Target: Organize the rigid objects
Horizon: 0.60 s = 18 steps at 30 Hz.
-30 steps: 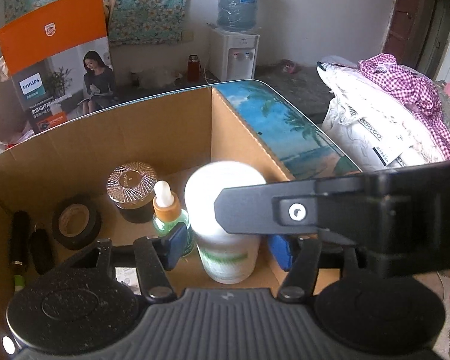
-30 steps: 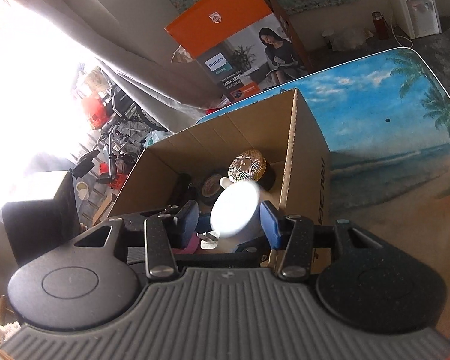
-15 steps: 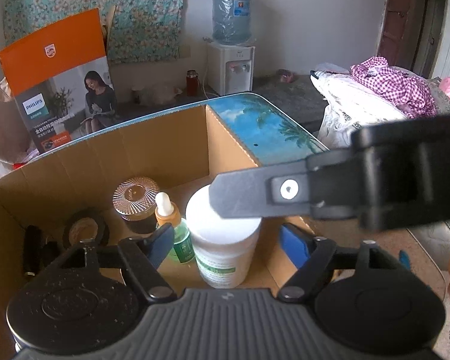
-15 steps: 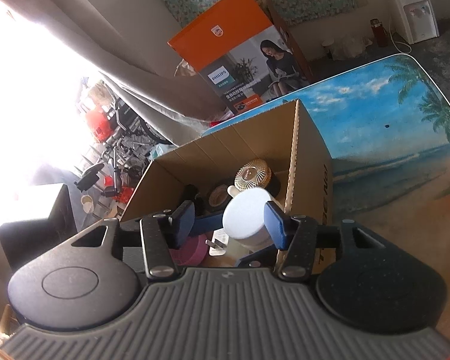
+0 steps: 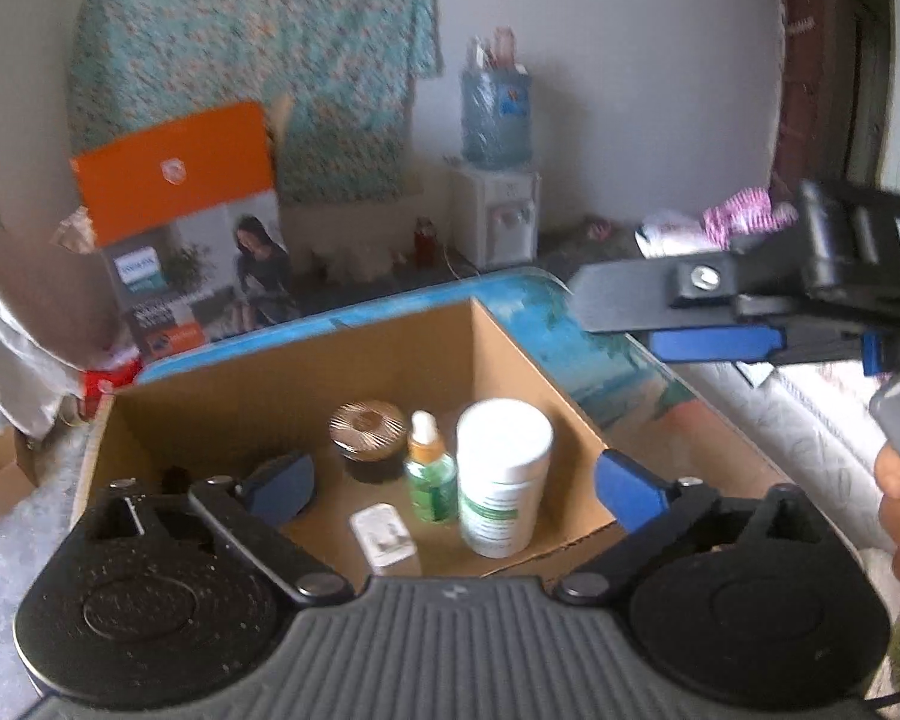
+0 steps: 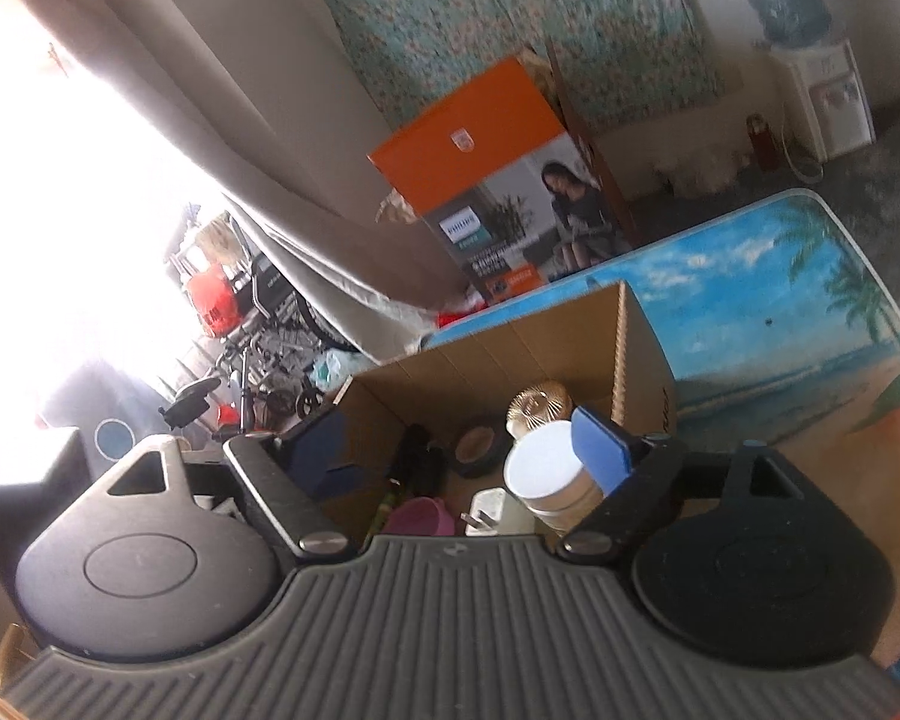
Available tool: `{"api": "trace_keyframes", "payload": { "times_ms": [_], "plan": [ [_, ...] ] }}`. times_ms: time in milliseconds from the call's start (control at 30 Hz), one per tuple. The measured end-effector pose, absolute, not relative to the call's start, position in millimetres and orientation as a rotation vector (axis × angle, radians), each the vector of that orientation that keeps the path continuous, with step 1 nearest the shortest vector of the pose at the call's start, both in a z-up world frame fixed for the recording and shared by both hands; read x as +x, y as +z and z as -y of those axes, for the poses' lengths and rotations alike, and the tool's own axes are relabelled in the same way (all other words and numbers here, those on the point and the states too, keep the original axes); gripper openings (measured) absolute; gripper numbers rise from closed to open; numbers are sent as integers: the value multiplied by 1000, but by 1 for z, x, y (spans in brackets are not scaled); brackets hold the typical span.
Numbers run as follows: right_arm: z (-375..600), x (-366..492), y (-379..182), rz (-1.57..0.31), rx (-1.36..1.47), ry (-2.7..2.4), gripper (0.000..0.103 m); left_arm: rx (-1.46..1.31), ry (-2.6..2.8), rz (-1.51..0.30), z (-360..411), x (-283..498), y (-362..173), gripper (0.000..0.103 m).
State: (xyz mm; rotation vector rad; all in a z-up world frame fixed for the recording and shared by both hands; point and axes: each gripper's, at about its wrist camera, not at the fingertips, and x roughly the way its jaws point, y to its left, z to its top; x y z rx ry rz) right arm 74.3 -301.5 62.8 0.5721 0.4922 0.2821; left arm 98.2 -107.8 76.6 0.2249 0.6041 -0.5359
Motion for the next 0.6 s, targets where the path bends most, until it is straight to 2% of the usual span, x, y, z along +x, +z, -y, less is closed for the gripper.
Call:
{"api": "trace_keyframes", "payload": {
  "times_ms": [200,600],
  "plan": [
    [279,46,82,-426,506,240,102,183,-422,-568,77,89,96,103],
    [226,32,81,-473,355,55,102,164,-247,-623,42,99,85,103]
  ]
}}
